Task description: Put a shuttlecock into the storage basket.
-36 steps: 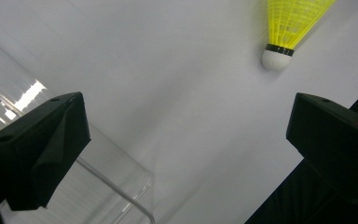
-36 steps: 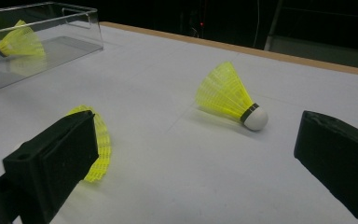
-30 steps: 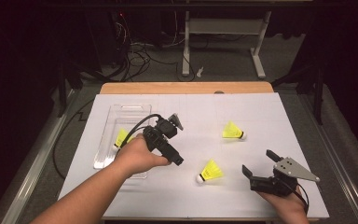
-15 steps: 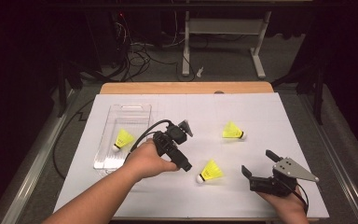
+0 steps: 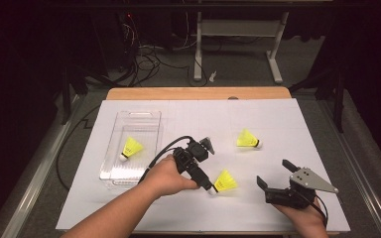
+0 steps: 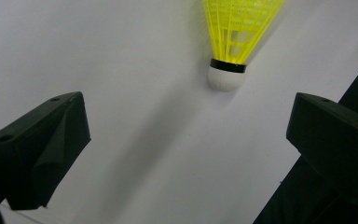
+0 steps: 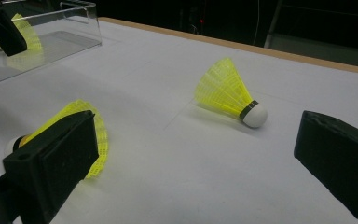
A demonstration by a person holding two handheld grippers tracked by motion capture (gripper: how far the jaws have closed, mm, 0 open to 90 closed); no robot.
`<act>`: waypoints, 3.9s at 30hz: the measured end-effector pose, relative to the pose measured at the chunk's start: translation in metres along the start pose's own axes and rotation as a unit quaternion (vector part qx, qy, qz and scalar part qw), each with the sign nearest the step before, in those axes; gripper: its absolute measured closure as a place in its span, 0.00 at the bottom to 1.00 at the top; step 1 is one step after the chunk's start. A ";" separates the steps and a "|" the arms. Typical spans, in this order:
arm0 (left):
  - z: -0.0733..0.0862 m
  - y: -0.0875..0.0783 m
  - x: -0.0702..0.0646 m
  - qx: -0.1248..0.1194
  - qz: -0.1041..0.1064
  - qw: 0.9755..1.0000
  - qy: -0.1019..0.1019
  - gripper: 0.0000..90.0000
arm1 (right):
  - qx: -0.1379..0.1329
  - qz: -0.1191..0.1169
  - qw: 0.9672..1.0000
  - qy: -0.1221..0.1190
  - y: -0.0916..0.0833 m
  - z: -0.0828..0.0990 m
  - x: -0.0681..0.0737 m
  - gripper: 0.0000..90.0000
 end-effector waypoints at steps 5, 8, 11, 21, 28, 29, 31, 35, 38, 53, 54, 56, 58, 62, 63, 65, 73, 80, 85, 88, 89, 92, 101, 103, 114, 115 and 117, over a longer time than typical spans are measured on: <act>-0.001 0.009 -0.005 0.007 0.000 1.000 0.008 0.01 | 0.001 -0.001 1.000 0.000 0.000 0.000 0.000 0.00; -0.002 0.014 -0.008 0.009 0.000 1.000 0.012 0.01 | 0.001 -0.001 1.000 0.000 0.000 0.000 0.000 0.00; -0.002 0.019 -0.011 0.012 0.001 1.000 0.017 0.02 | 0.000 -0.001 1.000 0.000 0.000 0.000 0.001 0.00; -0.005 0.031 -0.014 0.010 0.004 1.000 0.019 0.06 | 0.001 -0.001 1.000 -0.003 0.000 0.000 0.001 0.00; -0.006 0.044 -0.019 0.007 0.006 1.000 0.025 0.16 | 0.001 -0.001 1.000 -0.001 0.000 0.000 0.001 0.00; -0.006 0.044 -0.019 0.007 0.006 1.000 0.025 0.18 | 0.001 -0.001 1.000 -0.001 0.000 0.000 0.001 0.00; -0.007 0.046 -0.019 0.008 0.010 1.000 0.025 0.21 | 0.001 -0.001 1.000 -0.002 0.000 0.000 0.001 0.00; -0.009 0.050 -0.020 0.013 0.017 0.999 0.029 0.28 | 0.001 -0.001 1.000 -0.002 0.000 0.000 0.001 0.00; -0.010 0.053 -0.020 0.014 0.022 0.999 0.031 0.38 | 0.001 -0.001 1.000 -0.001 0.000 0.000 0.001 0.00; -0.012 0.060 -0.021 0.022 0.023 0.999 0.044 0.60 | 0.000 -0.001 1.000 -0.002 0.000 0.000 0.001 0.00; -0.012 0.060 -0.021 0.021 0.023 0.999 0.045 0.62 | 0.000 -0.001 1.000 -0.002 0.000 0.000 0.001 0.00; -0.011 0.060 -0.021 0.022 0.021 0.998 0.050 0.64 | 0.000 -0.001 1.000 -0.002 0.000 0.000 0.001 0.00; -0.011 0.060 -0.022 0.021 0.026 0.998 0.052 0.71 | 0.000 -0.001 1.000 -0.003 0.000 0.000 0.001 0.00; -0.011 0.059 -0.023 0.024 0.020 0.998 0.058 0.71 | 0.001 -0.001 1.000 -0.003 0.000 0.000 0.001 0.00; -0.011 0.058 -0.023 0.024 0.022 0.998 0.058 0.71 | 0.001 -0.001 1.000 -0.003 0.000 0.000 0.001 0.00; -0.010 0.055 -0.021 0.025 0.024 0.998 0.059 0.72 | 0.001 -0.002 1.000 -0.004 0.000 0.000 0.001 0.00; -0.008 0.047 -0.020 0.021 0.030 0.998 0.060 0.72 | 0.001 -0.002 1.000 -0.004 0.001 0.000 0.002 0.00; -0.006 0.039 -0.018 0.020 0.037 0.998 0.054 0.72 | 0.002 -0.003 1.000 -0.005 0.001 0.000 0.002 0.00; -0.004 0.034 -0.016 0.019 0.037 0.998 0.052 0.72 | 0.002 -0.003 1.000 -0.005 0.001 0.000 0.002 0.00; -0.003 0.033 -0.016 0.020 0.036 0.998 0.052 0.72 | 0.001 -0.002 1.000 -0.004 0.001 0.000 0.002 0.00; -0.002 0.031 -0.015 0.018 0.036 0.998 0.051 0.72 | 0.001 -0.002 1.000 -0.005 0.001 0.000 0.002 0.00; -0.001 0.026 -0.013 0.015 0.040 0.998 0.049 0.72 | 0.001 -0.002 1.000 -0.004 0.001 0.000 0.002 0.00; 0.002 0.014 -0.007 0.006 0.046 0.998 0.039 0.72 | 0.003 -0.002 1.000 -0.005 0.001 0.000 0.002 0.00; 0.003 0.012 -0.006 0.007 0.046 0.998 0.038 0.72 | 0.003 -0.002 1.000 -0.005 0.001 0.000 0.002 0.00; 0.007 -0.006 0.000 0.010 0.038 0.999 0.029 0.72 | 0.004 -0.003 1.000 -0.005 0.002 0.000 0.003 0.00; 0.007 -0.009 0.000 0.011 0.038 0.999 0.028 0.72 | 0.004 -0.003 1.000 -0.005 0.002 0.000 0.003 0.00; 0.007 -0.011 0.001 0.009 0.039 0.999 0.028 0.72 | 0.004 -0.003 1.000 -0.005 0.002 0.000 0.003 0.00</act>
Point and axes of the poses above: each handheld gripper's, and its own axes: y roughly forward along the jaws, z roughly out of its underside, x roughly to its left, the point moved 2 cm from there along y, roughly forward along the jaws, and after that the axes turned 14 degrees about -y, right-handed, at the moved point
